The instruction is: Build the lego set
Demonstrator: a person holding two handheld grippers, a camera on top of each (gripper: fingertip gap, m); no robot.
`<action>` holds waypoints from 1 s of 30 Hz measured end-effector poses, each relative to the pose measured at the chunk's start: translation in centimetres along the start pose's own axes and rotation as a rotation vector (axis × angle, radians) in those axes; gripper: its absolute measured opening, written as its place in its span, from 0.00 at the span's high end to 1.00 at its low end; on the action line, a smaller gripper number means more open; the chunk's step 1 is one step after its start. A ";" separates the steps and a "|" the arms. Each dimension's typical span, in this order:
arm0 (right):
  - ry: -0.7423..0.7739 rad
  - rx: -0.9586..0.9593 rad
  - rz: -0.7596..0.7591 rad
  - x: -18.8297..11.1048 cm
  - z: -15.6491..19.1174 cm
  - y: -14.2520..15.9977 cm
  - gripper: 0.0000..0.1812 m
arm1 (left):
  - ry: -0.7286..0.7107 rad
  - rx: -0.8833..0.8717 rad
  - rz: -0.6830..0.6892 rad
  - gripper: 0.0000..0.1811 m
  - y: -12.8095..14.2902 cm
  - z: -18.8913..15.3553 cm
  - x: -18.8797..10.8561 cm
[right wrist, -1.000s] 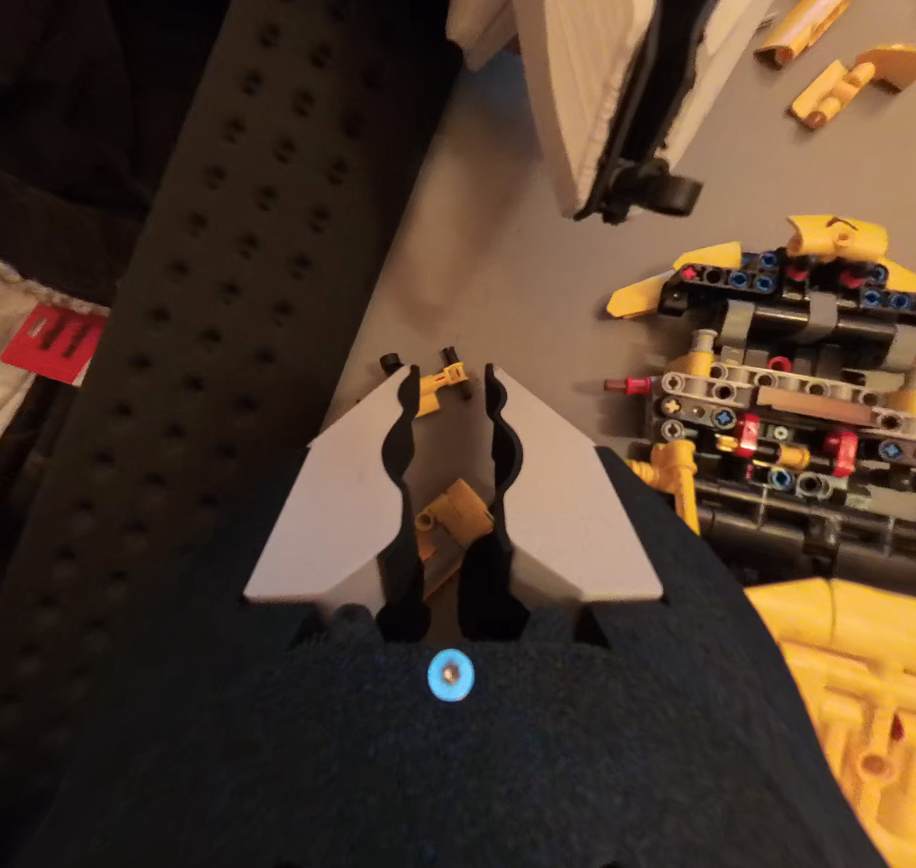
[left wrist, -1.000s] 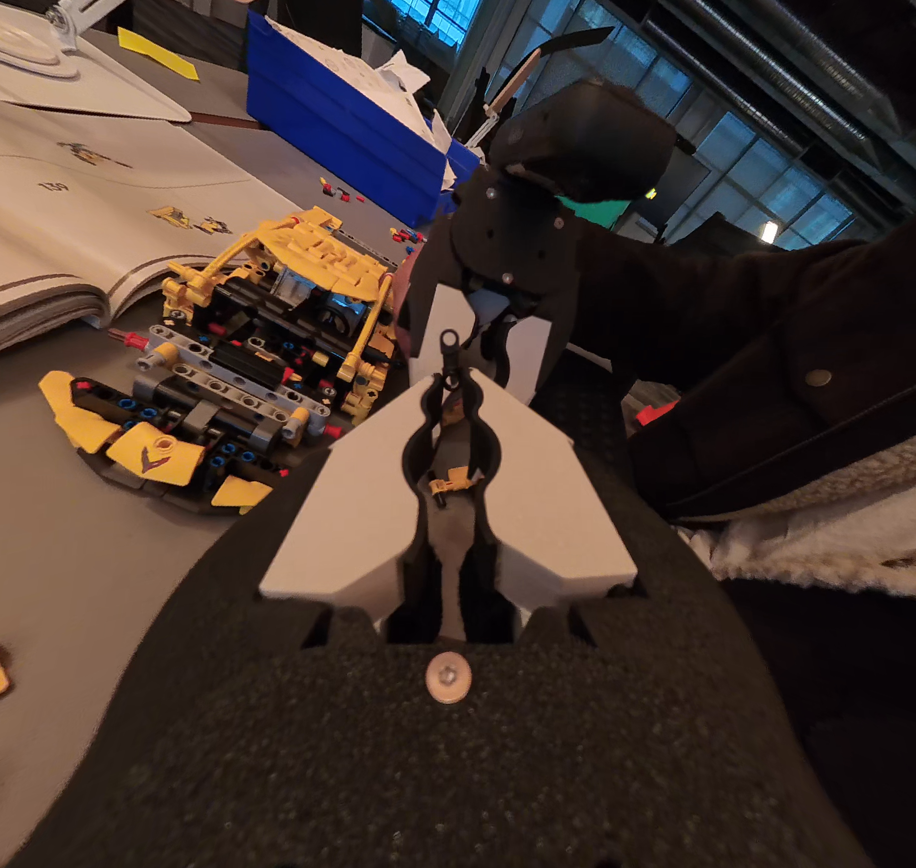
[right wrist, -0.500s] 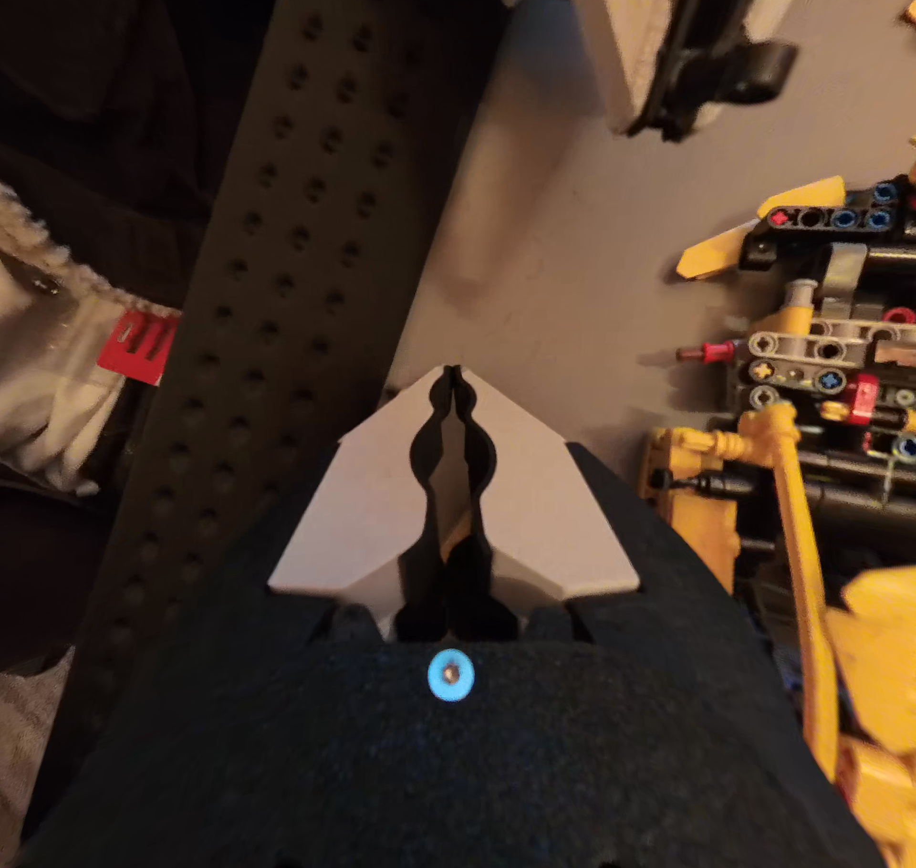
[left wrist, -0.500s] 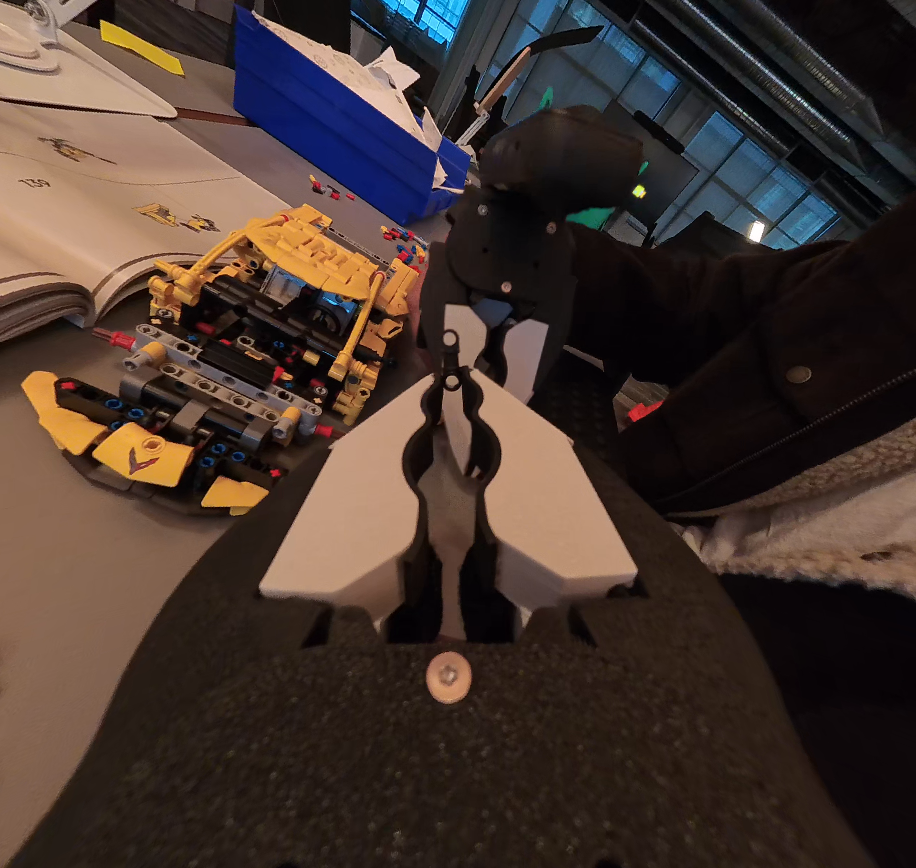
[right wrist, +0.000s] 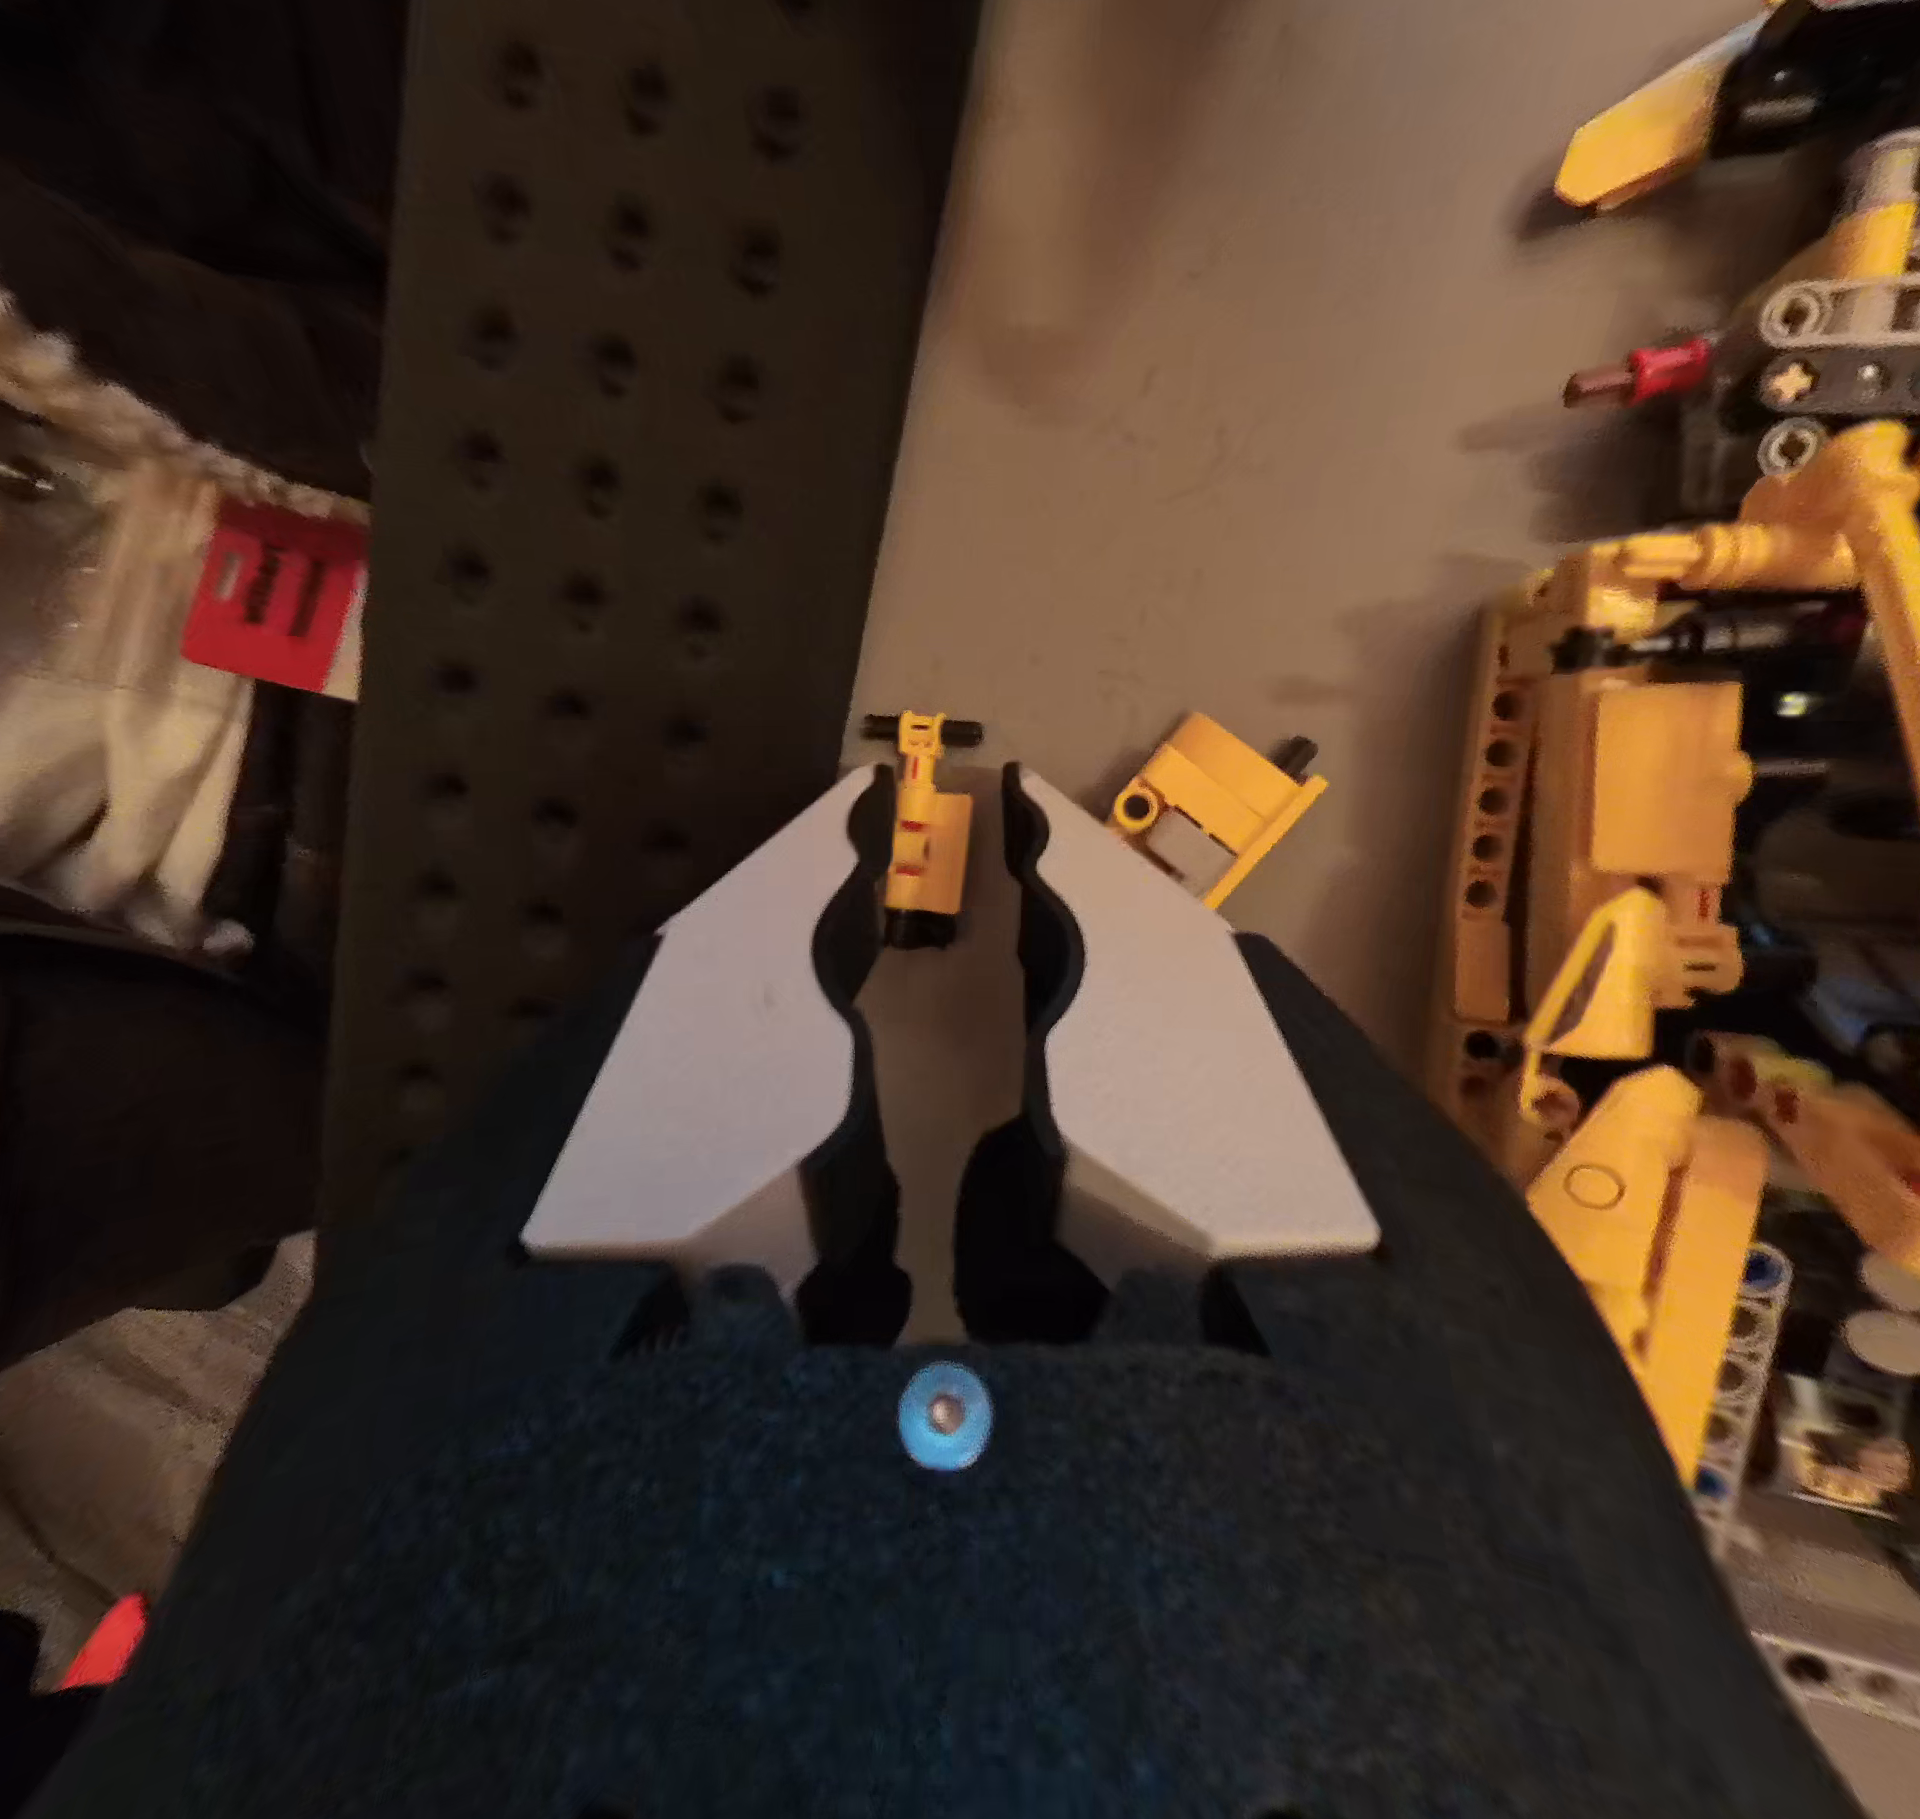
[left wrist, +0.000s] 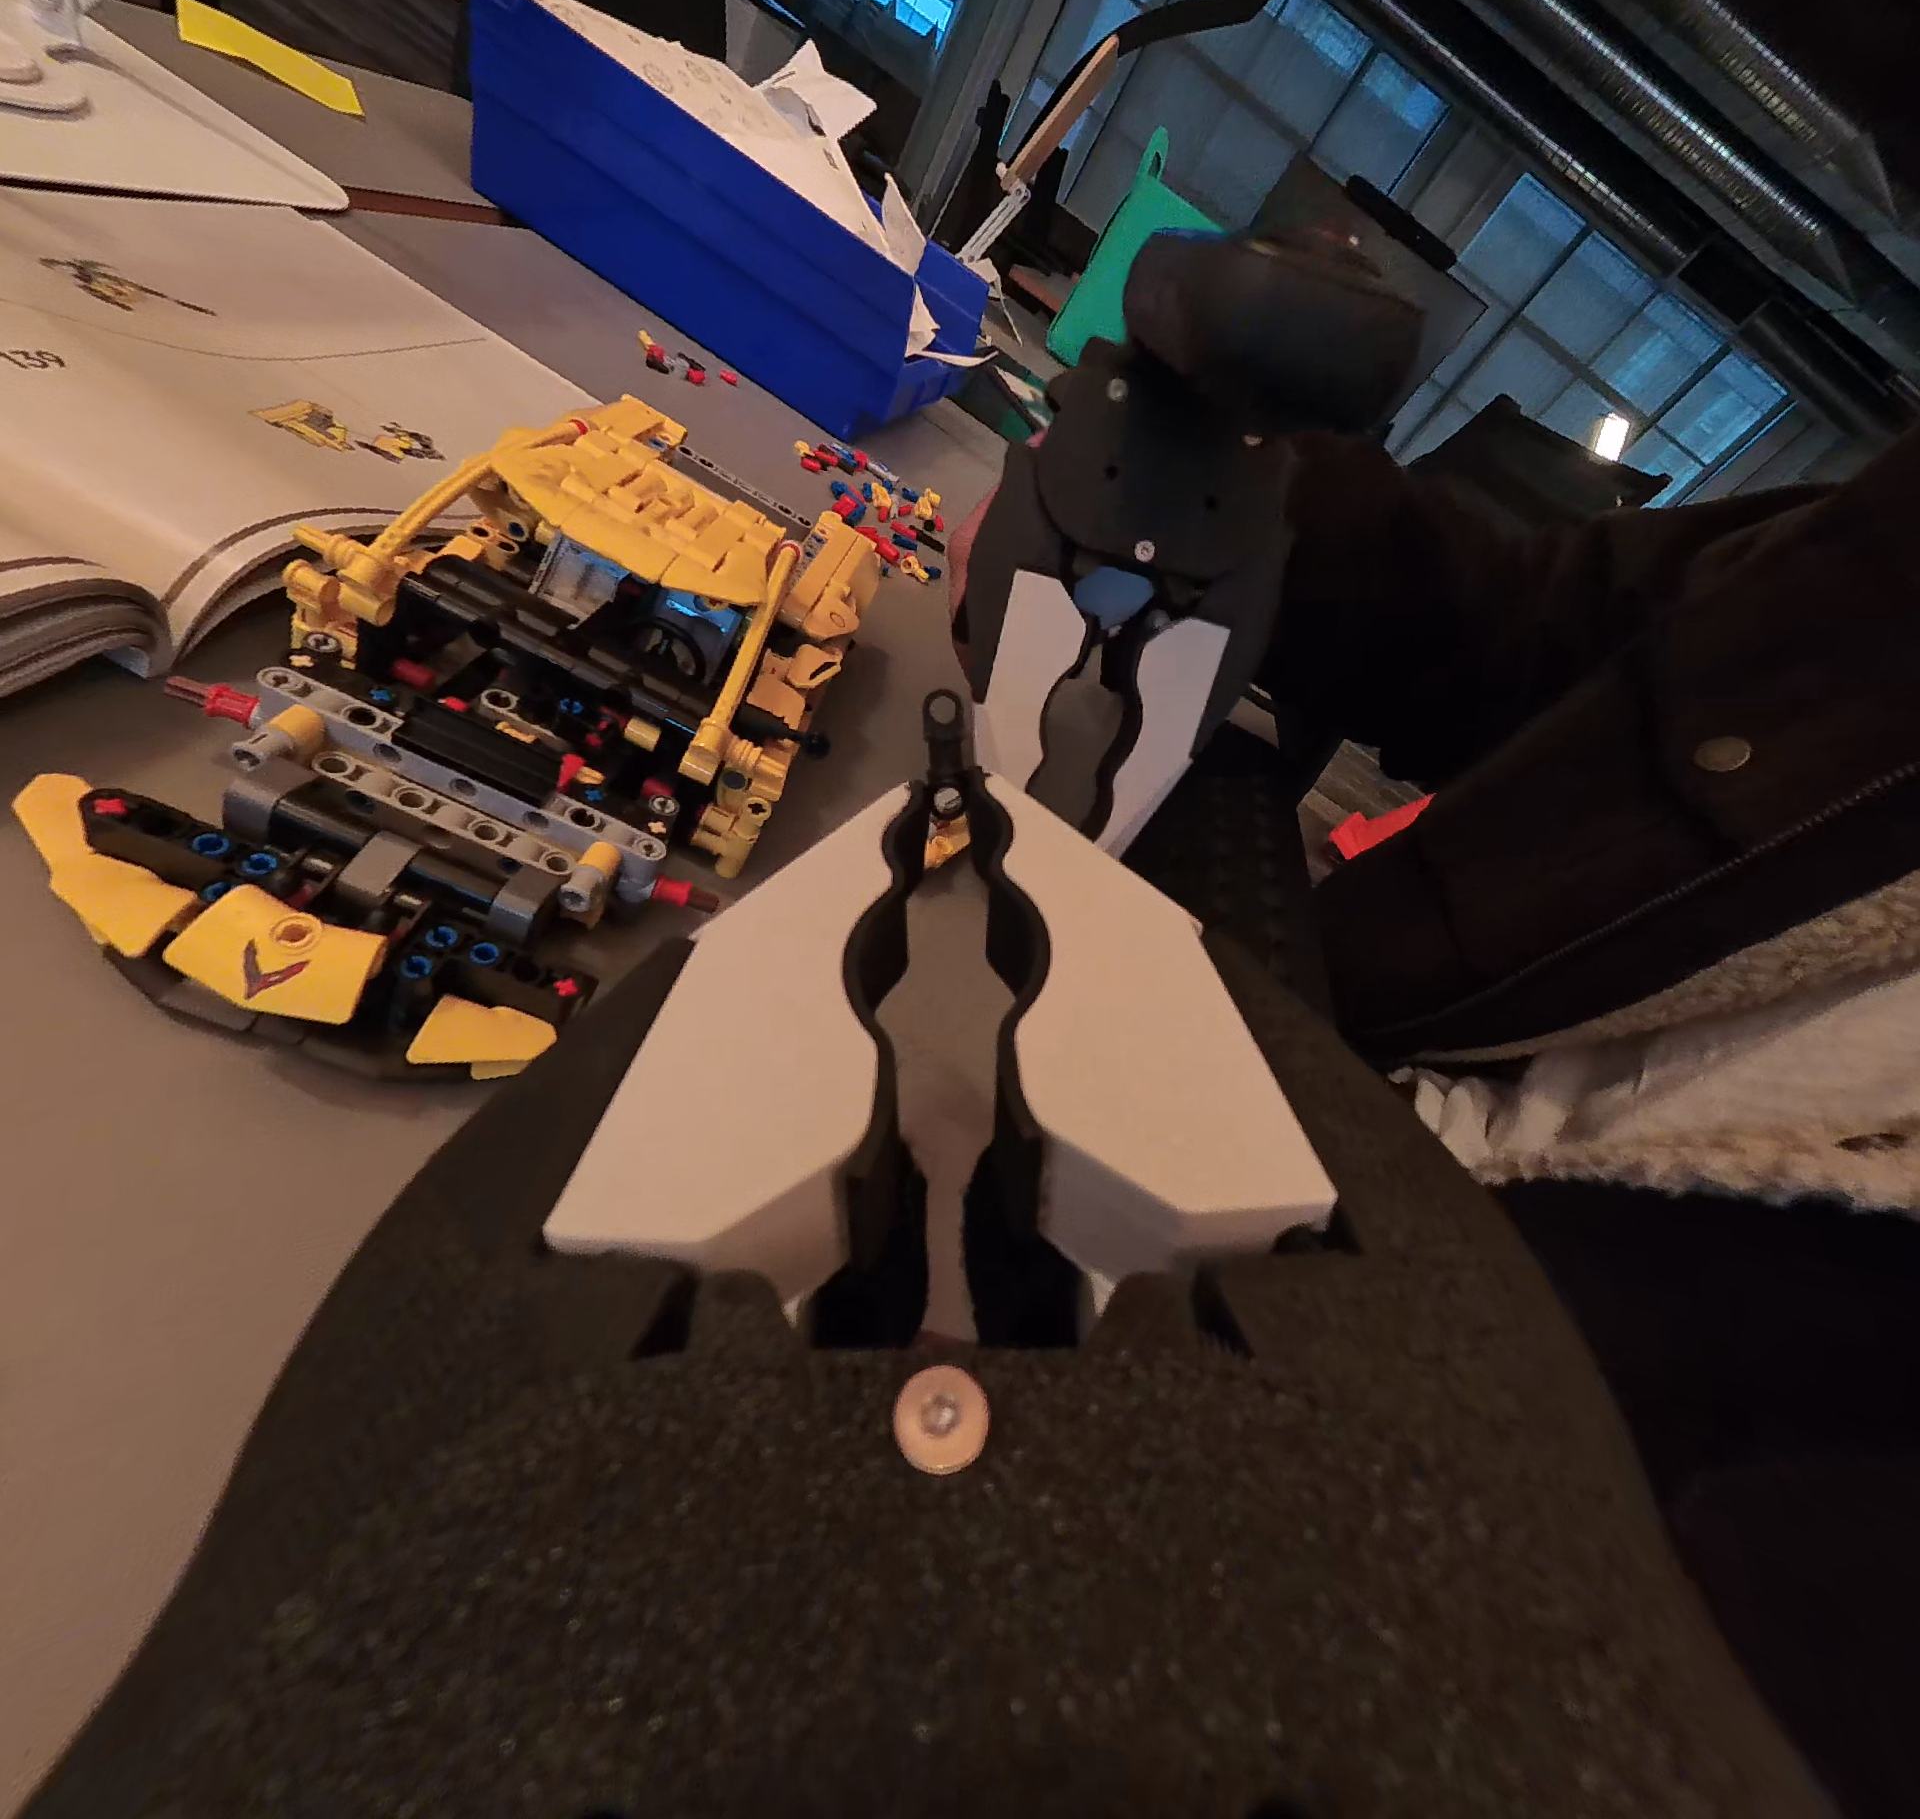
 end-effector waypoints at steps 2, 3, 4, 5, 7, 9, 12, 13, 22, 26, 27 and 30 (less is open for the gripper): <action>0.019 -0.024 0.065 0.4 0.2 -0.1 0.90 | -0.003 -0.002 -0.006 0.96 -0.1 0.0 -0.1; 0.035 -0.030 0.096 0.6 0.2 0.0 0.90 | -0.004 -0.003 -0.009 0.96 -0.1 0.1 -0.1; 0.060 -0.035 0.139 0.8 0.1 0.2 0.90 | -0.004 -0.004 -0.010 0.96 -0.1 0.1 -0.2; 0.073 -0.048 0.155 0.9 0.2 0.2 0.91 | -0.004 -0.003 -0.010 0.96 -0.1 0.1 -0.2; 0.101 -0.068 0.175 1.1 0.2 0.0 0.96 | -0.003 0.004 -0.003 0.96 0.0 0.0 -0.1; 0.132 -0.086 0.196 1.1 0.2 0.0 0.97 | -0.004 0.014 0.006 0.96 0.1 -0.1 0.0; 0.199 -0.066 0.144 0.8 -0.7 -0.7 0.97 | -0.014 0.030 -0.006 0.96 -0.1 -0.2 0.0; 0.214 -0.023 0.064 0.3 -1.2 -1.5 0.97 | -0.020 0.042 -0.023 0.96 -0.3 -0.3 -0.2; 0.152 0.499 -0.782 -6.6 -4.8 -8.1 0.97 | -0.343 0.640 -0.173 0.96 -3.0 -2.2 -1.5; 0.104 0.565 -0.947 -7.3 -4.8 -8.6 0.97 | -0.498 0.846 -0.079 0.97 -2.2 -1.7 -0.6; 0.138 0.548 -0.902 -6.7 -4.7 -8.6 0.97 | -0.514 0.866 -0.061 0.97 -2.1 -1.6 -0.4; 0.144 0.531 -0.920 -6.4 -4.5 -9.1 0.97 | -0.521 0.884 -0.059 0.97 -2.1 -1.6 -0.1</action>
Point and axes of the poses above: each gripper's, where its closed fingertips meet, x out along the fingers, y out of its underside, z = x × y across the jaws, the point moved 2 cm from there along -x, back along the fingers, and after that the axes turned 4 degrees about z, right-handed, at the moved point
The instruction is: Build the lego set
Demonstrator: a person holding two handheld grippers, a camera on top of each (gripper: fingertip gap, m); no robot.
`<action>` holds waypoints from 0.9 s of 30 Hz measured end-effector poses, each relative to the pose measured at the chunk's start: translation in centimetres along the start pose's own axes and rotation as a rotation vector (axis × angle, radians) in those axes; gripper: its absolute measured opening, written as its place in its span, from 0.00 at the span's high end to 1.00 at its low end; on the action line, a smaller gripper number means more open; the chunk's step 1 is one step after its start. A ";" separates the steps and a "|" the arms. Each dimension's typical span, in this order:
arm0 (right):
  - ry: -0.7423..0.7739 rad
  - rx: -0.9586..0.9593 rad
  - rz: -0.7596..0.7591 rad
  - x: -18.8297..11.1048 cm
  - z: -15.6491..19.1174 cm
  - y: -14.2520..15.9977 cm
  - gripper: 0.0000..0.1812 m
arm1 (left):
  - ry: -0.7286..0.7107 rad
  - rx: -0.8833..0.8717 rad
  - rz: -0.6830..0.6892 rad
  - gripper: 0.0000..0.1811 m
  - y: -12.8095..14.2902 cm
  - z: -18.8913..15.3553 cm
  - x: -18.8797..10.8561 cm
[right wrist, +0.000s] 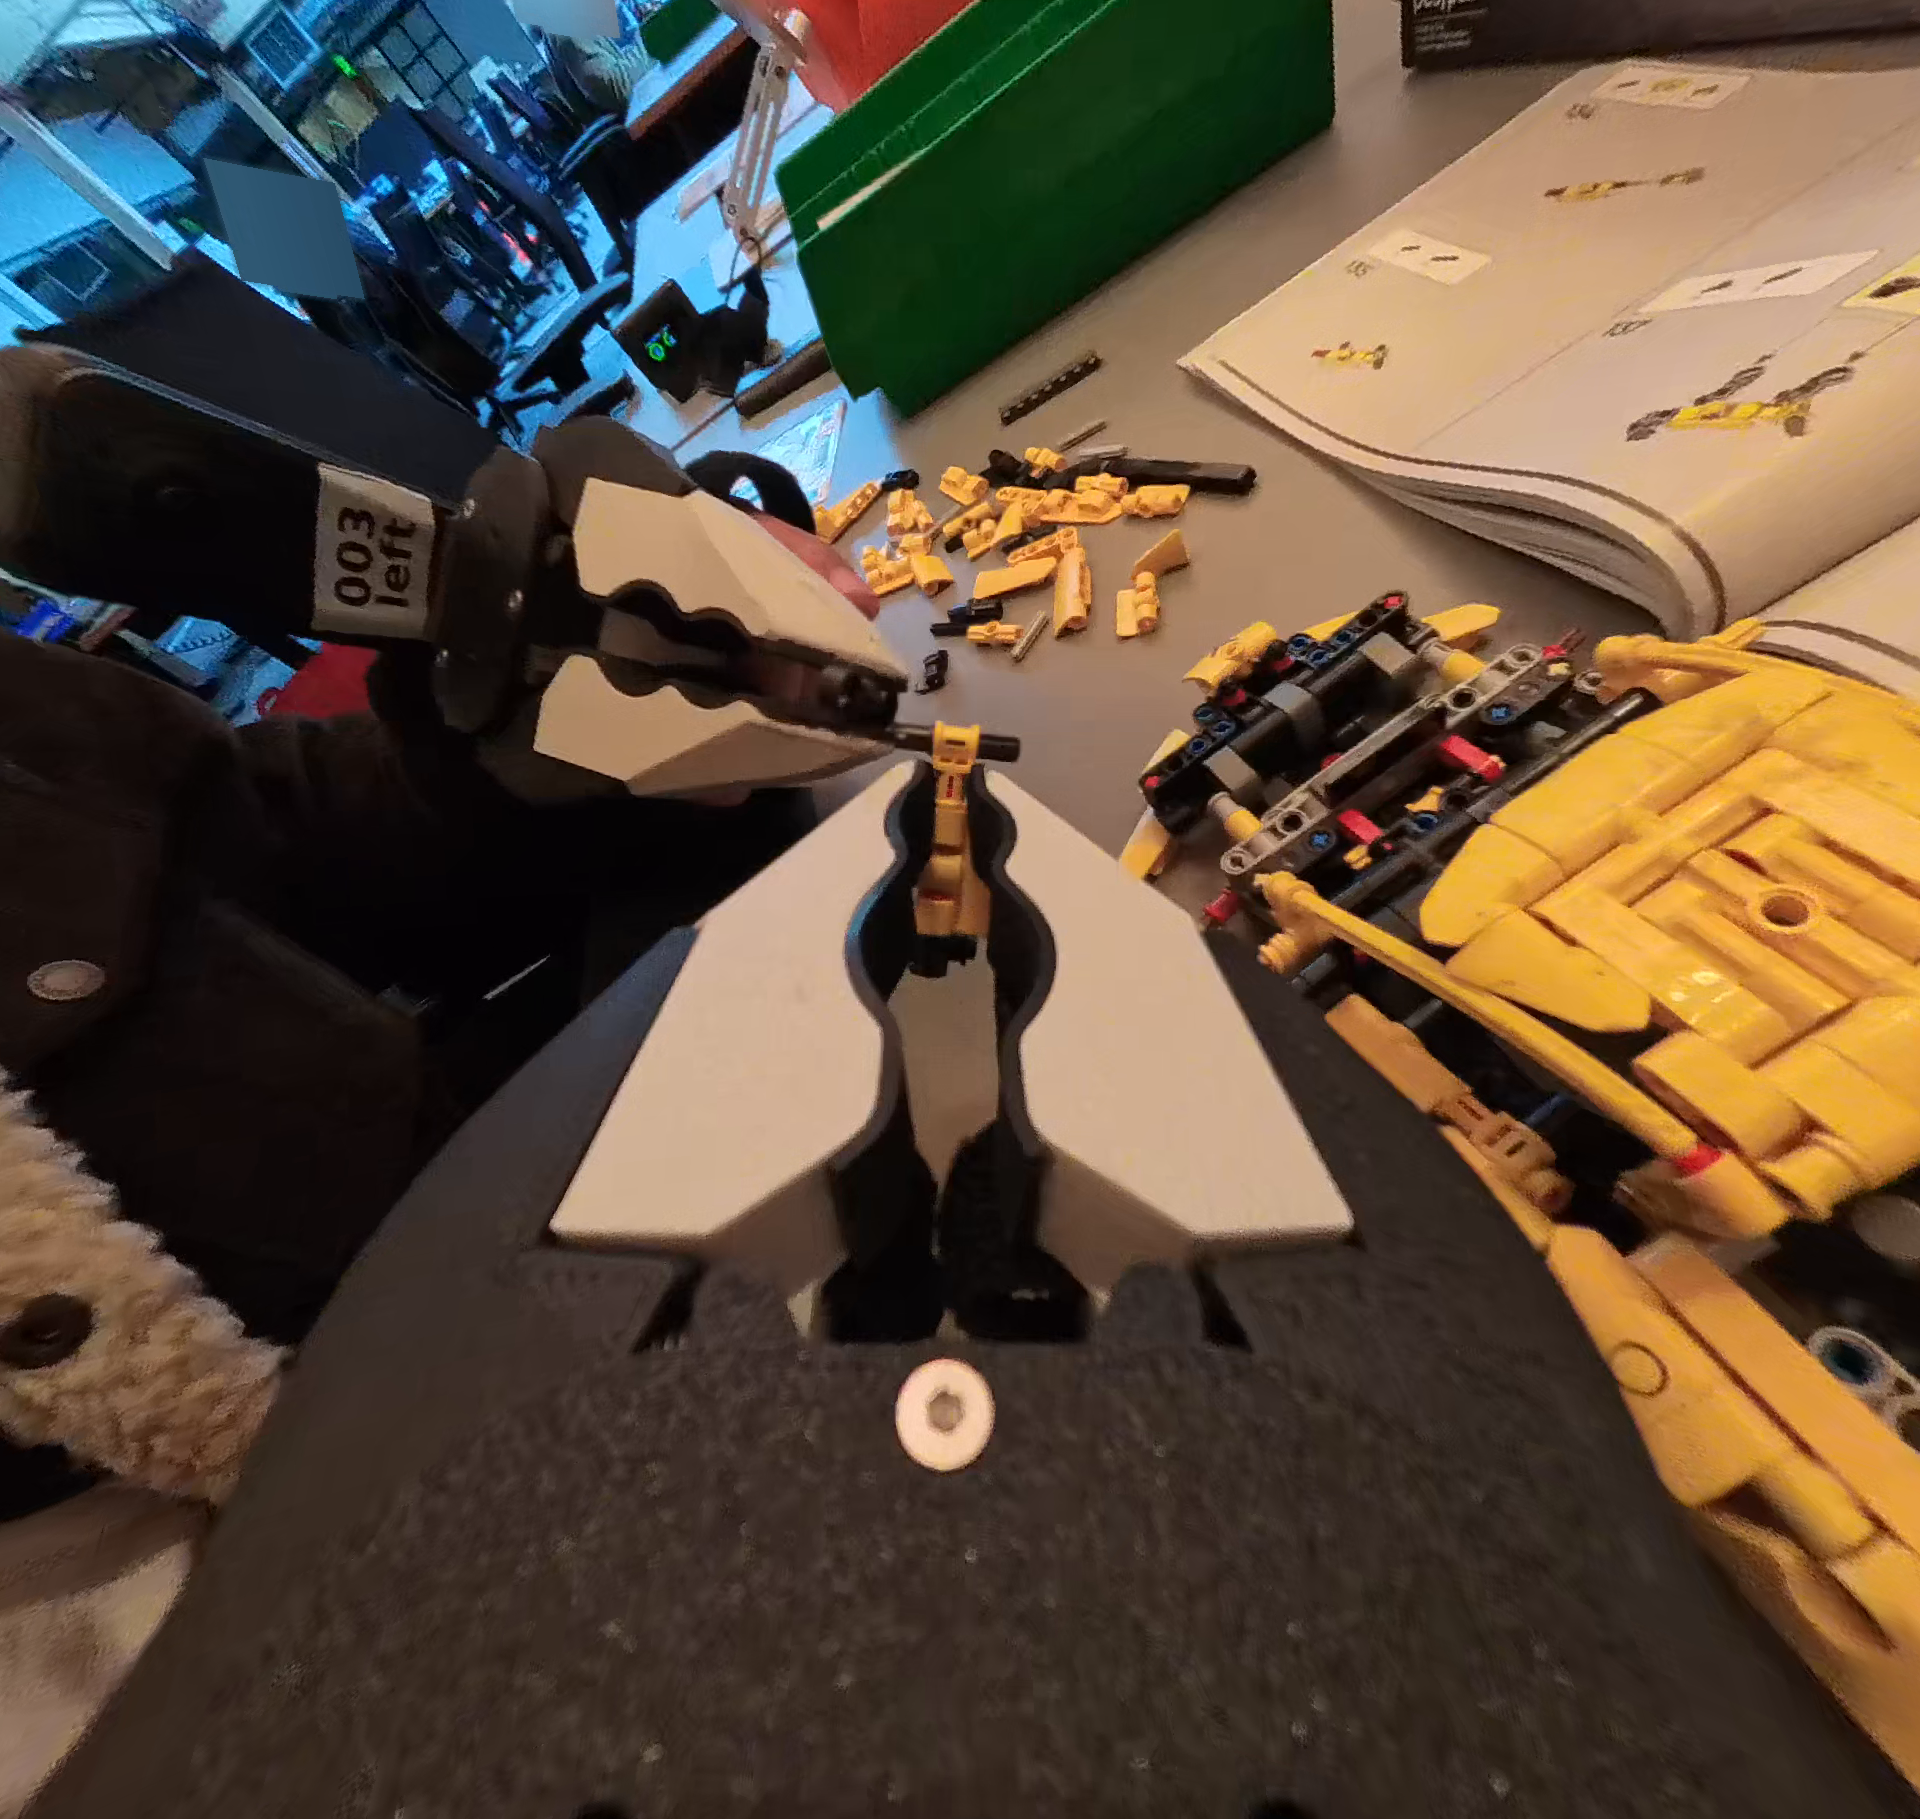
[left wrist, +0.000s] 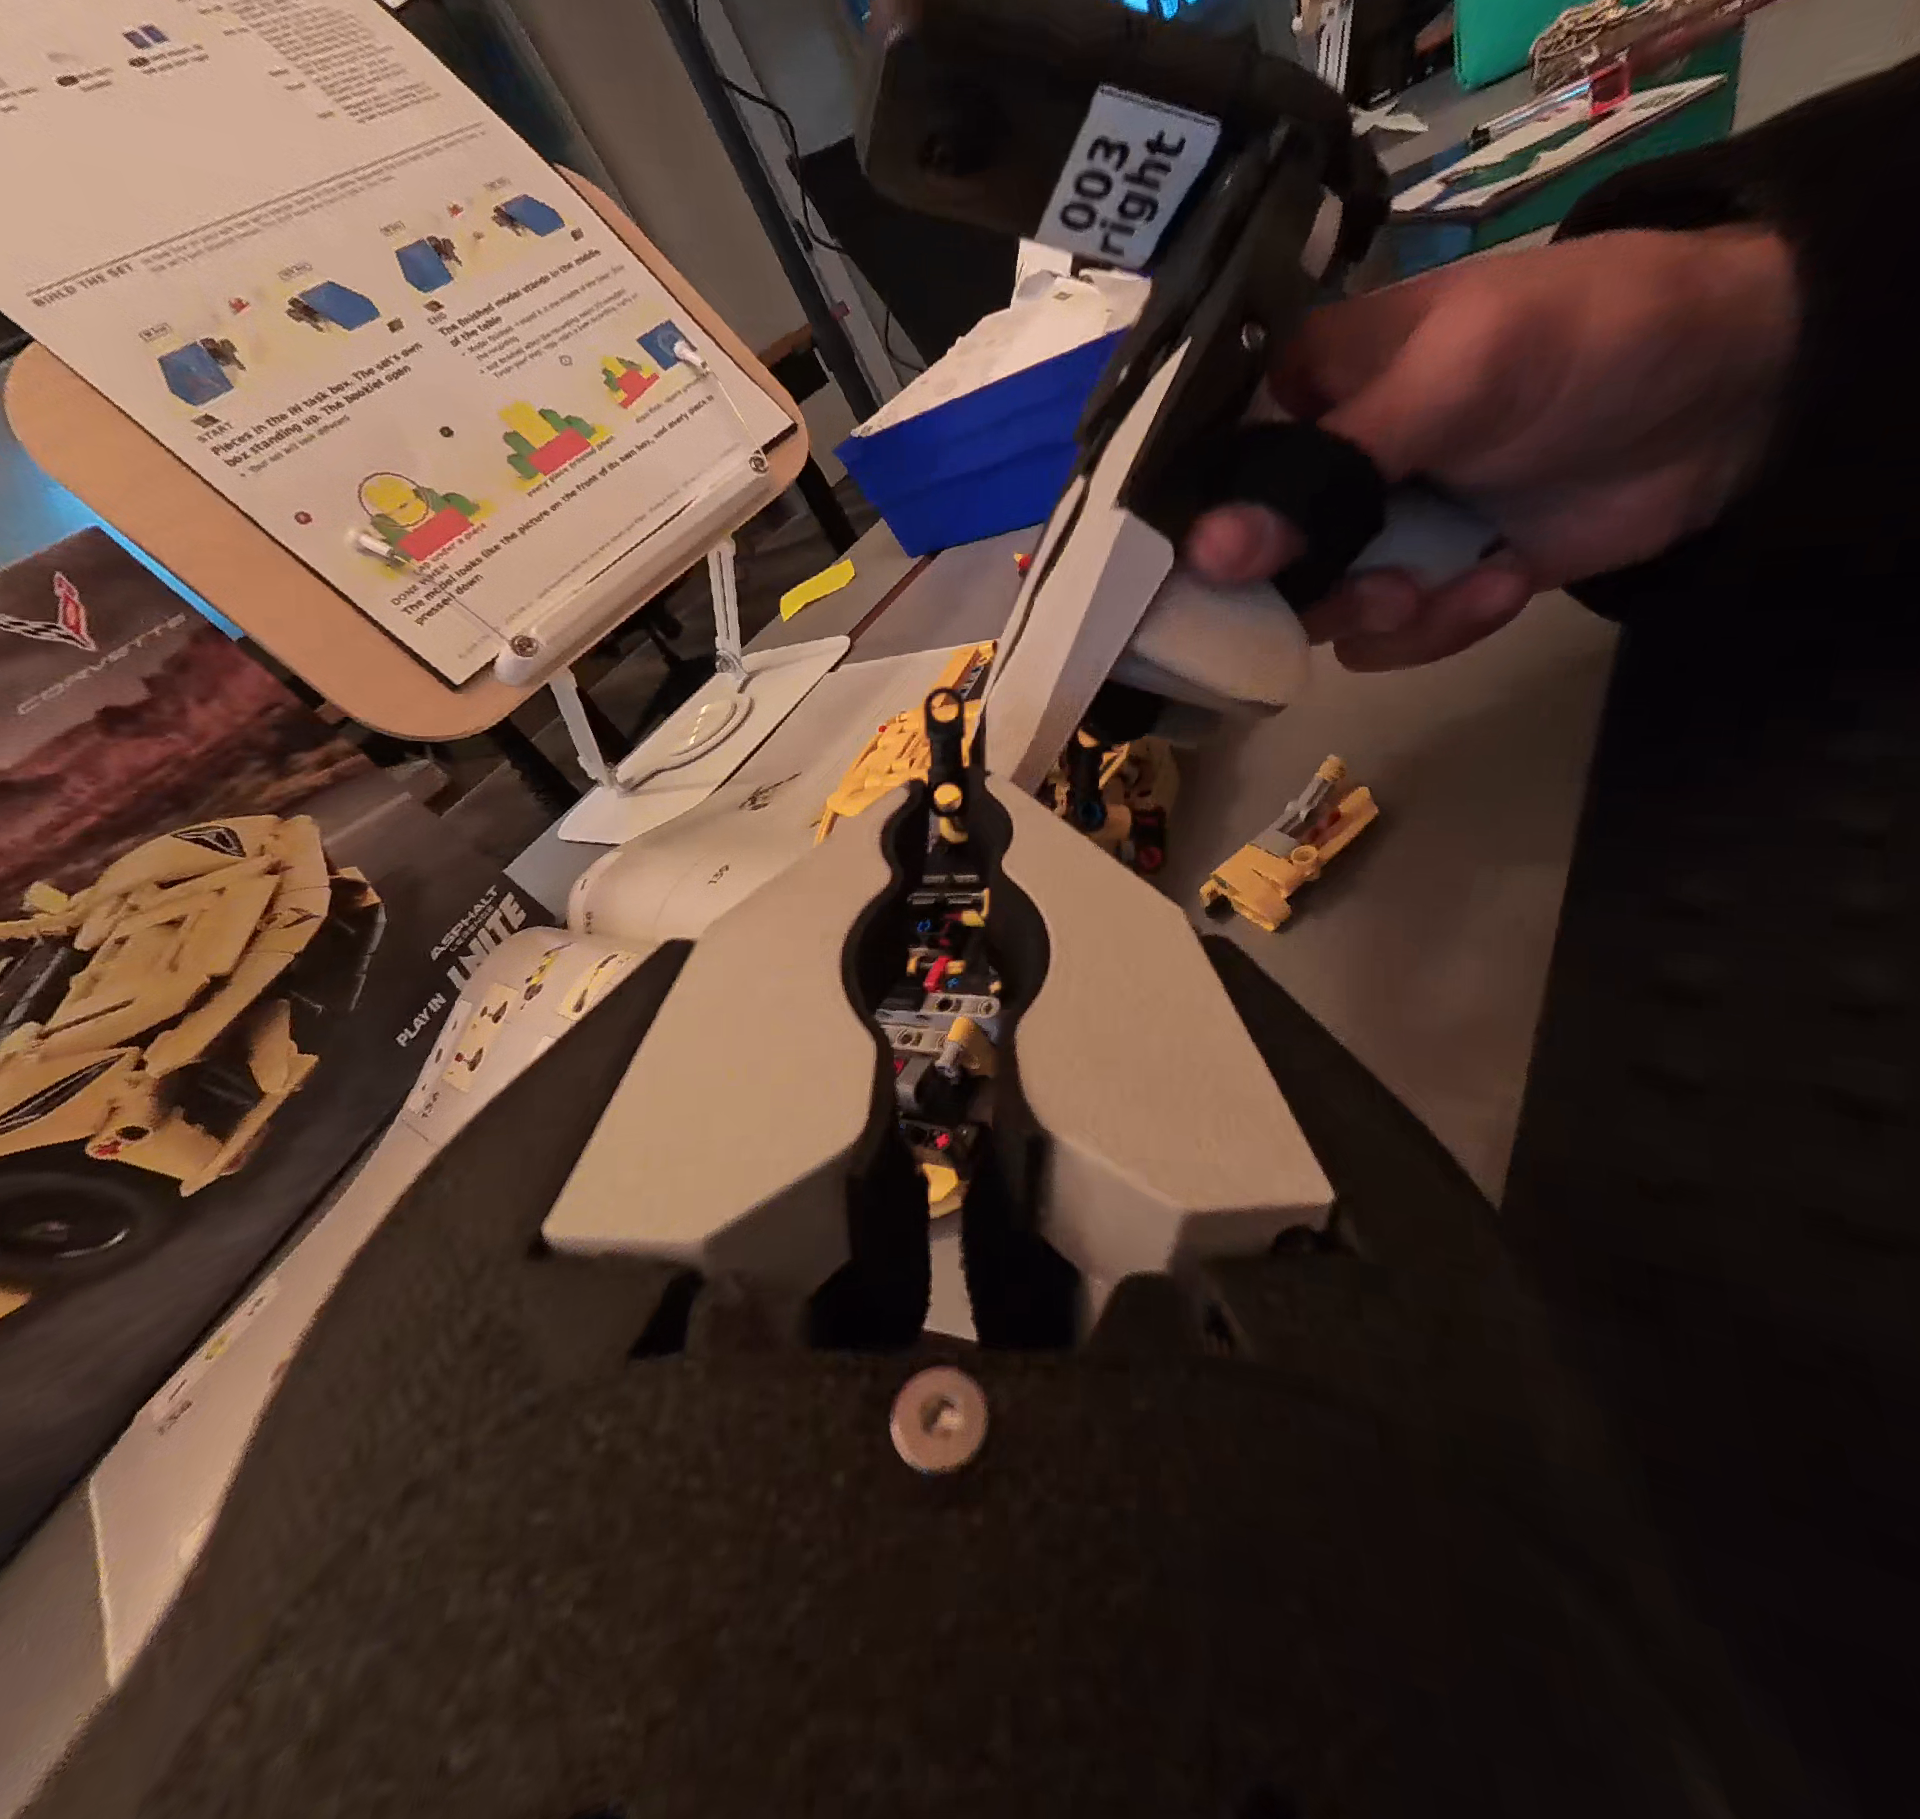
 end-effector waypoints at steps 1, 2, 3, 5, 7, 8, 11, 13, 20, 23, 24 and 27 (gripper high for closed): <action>-0.013 0.005 0.001 0.1 0.0 0.1 0.97 | 0.005 -0.004 0.005 0.97 0.1 0.0 0.1; -0.026 0.014 0.005 0.1 0.0 0.1 0.97 | 0.008 -0.002 0.010 0.97 0.2 -0.1 0.1; -0.028 0.019 0.006 0.1 0.0 0.2 0.97 | 0.008 0.001 0.013 0.97 0.2 -0.1 0.2; -0.015 0.014 0.004 0.1 -0.1 0.2 0.97 | 0.003 0.013 0.017 0.96 0.3 -0.1 0.3; 0.013 0.007 0.005 0.1 -0.4 0.2 0.97 | -0.004 0.019 0.030 0.97 0.4 -0.1 0.3; 0.018 0.002 0.004 0.1 -0.5 0.2 0.97 | -0.010 0.026 0.032 0.97 0.4 0.0 0.3; 0.044 -0.014 -0.017 -0.1 -0.6 -0.1 0.97 | -0.009 0.034 0.053 0.97 0.7 -0.1 0.4; 0.069 -0.035 0.003 -0.1 -0.7 0.0 0.97 | -0.004 0.035 0.060 0.97 0.8 -0.3 0.5; 0.167 -0.125 0.021 -0.2 -0.7 0.0 0.97 | -0.028 0.102 0.069 0.97 1.0 -0.4 0.7; 0.173 -0.116 0.008 -0.4 -0.5 -0.1 0.97 | -0.081 0.203 0.073 0.96 0.8 -0.5 0.7; 0.209 -0.141 0.003 -0.4 -0.5 -0.2 0.97 | -0.107 0.234 0.076 0.96 0.7 -0.4 0.7; 0.337 -0.260 -0.013 -0.6 -0.3 -0.7 0.98 | -0.157 0.261 0.080 0.96 0.4 -0.3 0.7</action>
Point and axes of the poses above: each gripper's, where its closed fingertips meet, x out along the fingers, y out of its underside, z = x × y across the jaws, the point moved 2 cm from there along -x, back along the fingers, and after that the axes turned 4 degrees about z, right-handed, at the moved point
